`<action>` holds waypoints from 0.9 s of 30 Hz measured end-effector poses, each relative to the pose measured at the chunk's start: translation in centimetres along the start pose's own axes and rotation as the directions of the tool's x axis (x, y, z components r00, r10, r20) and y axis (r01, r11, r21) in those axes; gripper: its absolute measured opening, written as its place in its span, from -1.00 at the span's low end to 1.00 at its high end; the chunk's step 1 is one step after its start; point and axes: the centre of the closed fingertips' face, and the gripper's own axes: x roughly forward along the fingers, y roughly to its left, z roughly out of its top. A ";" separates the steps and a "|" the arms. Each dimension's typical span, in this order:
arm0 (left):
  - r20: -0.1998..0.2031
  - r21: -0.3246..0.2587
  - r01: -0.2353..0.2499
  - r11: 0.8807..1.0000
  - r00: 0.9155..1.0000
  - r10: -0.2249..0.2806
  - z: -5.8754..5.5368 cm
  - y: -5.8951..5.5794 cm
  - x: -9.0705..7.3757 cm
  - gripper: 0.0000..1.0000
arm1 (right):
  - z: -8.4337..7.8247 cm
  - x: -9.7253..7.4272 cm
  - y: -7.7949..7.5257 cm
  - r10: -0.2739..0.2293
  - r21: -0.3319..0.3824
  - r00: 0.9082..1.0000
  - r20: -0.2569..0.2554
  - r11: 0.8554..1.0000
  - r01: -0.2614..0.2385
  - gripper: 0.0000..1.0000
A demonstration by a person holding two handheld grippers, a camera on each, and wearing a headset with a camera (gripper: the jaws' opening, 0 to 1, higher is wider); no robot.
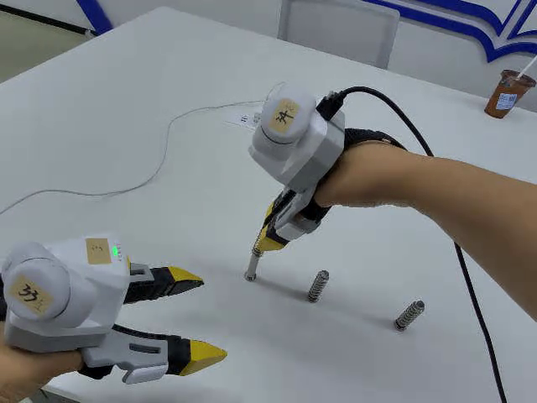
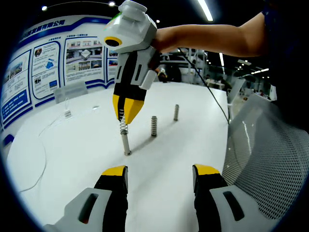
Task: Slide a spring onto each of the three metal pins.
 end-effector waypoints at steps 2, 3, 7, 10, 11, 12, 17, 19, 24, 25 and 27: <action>0.000 -0.002 -0.001 1.000 1.000 0.001 -0.1 0.0 0.0 0.10 | 0.0 0.1 0.0 0.002 0.001 1.000 -0.003 1.000 -0.002 -0.76; -0.001 -0.002 -0.001 1.000 1.000 0.001 -0.1 0.0 0.0 0.10 | 0.0 0.3 0.1 0.004 0.000 1.000 -0.006 1.000 -0.004 -0.76; -0.003 -0.001 -0.001 1.000 1.000 0.001 -0.2 0.0 -0.1 0.10 | -0.1 1.0 0.0 0.010 -0.002 1.000 -0.020 1.000 -0.011 -0.76; -0.003 -0.002 -0.003 1.000 1.000 0.003 -0.2 0.1 -0.1 0.10 | -0.2 1.4 -0.2 0.014 -0.004 0.999 -0.032 1.000 -0.014 -0.76; -0.003 -0.003 -0.002 1.000 1.000 0.002 -0.2 0.1 -0.1 0.09 | -0.2 1.5 -0.2 0.014 -0.006 0.999 -0.037 1.000 -0.014 -0.76; -0.003 -0.004 -0.002 1.000 1.000 0.002 -0.2 0.1 -0.1 0.09 | -0.3 1.7 -0.2 0.015 -0.008 0.999 -0.041 1.000 -0.015 -0.76; -0.006 -0.003 -0.002 1.000 1.000 0.002 -0.3 0.1 -0.1 0.09 | -0.5 2.4 -0.2 0.017 -0.014 0.998 -0.063 1.000 -0.018 -0.76; -0.006 -0.004 -0.002 1.000 1.000 0.002 -0.3 0.0 -0.1 0.09 | -0.5 2.7 -0.2 0.016 -0.016 0.997 -0.069 1.000 -0.018 -0.76; -0.007 -0.009 -0.003 1.000 1.000 0.003 -0.4 0.0 -0.1 0.09 | -0.8 3.4 -0.1 0.017 -0.021 0.996 -0.092 1.000 -0.019 -0.76; -0.006 -0.010 -0.004 1.000 1.000 0.004 -0.4 0.0 -0.2 0.09 | -0.9 3.5 0.0 0.018 -0.022 0.995 -0.098 1.000 -0.020 -0.76; -0.007 -0.013 -0.005 1.000 1.000 0.005 -0.5 0.0 -0.2 0.08 | -1.0 3.7 0.1 0.017 -0.023 0.995 -0.101 1.000 -0.019 -0.76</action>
